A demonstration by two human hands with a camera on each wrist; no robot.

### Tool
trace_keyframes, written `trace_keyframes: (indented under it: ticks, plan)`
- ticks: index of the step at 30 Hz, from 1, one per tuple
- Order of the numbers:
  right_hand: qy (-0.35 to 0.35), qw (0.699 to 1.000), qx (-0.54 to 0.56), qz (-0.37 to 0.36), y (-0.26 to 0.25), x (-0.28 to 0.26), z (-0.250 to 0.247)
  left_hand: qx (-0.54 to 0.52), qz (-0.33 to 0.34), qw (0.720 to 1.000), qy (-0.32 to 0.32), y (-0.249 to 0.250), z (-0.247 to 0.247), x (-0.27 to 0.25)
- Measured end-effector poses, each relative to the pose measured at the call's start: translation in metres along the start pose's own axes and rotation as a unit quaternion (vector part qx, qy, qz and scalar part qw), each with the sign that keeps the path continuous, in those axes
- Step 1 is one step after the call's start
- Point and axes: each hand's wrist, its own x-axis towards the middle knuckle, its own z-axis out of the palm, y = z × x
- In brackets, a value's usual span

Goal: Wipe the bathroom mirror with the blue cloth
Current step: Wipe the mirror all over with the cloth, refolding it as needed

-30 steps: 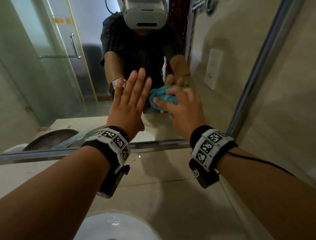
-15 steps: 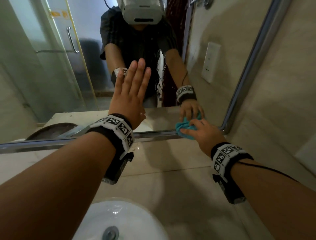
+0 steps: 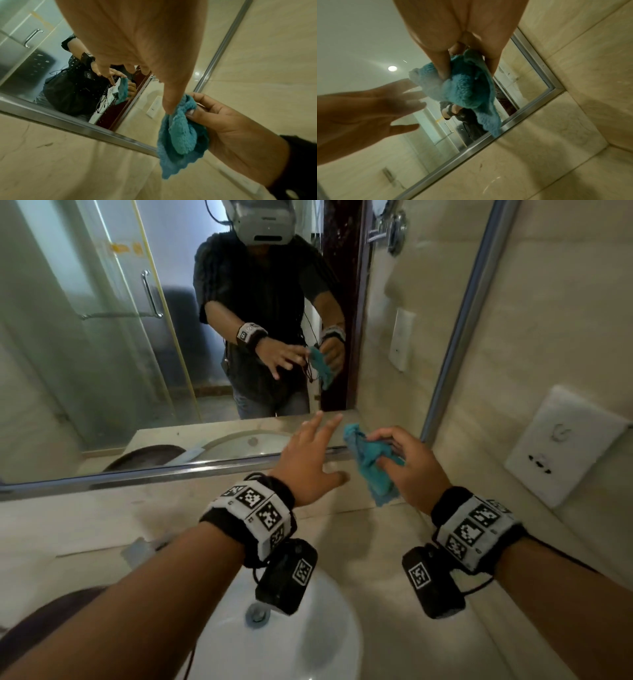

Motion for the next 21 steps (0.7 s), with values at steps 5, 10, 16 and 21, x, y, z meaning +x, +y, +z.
trace_keyframes:
  ticks: [5, 10, 16, 21]
  plan:
    - [-0.047, 0.997, 0.068, 0.01, -0.048, -0.033, 0.01, -0.223, 0.047, 0.974, 0.0, 0.009, -0.014, -0.037]
    - [-0.052, 0.998, -0.022, 0.0, -0.075, -0.061, 0.014, -0.288, 0.013, 0.958, 0.002, 0.013, -0.027, -0.081]
    - [-0.023, 0.996, -0.09, 0.006, -0.093, -0.087, 0.027, -0.256, -0.029, 0.963, 0.076, 0.02, -0.043, -0.131]
    - [-0.062, 0.995, -0.056, 0.046, -0.107, -0.117, 0.047, -0.233, -0.106, 0.962, 0.09, 0.028, -0.036, -0.172]
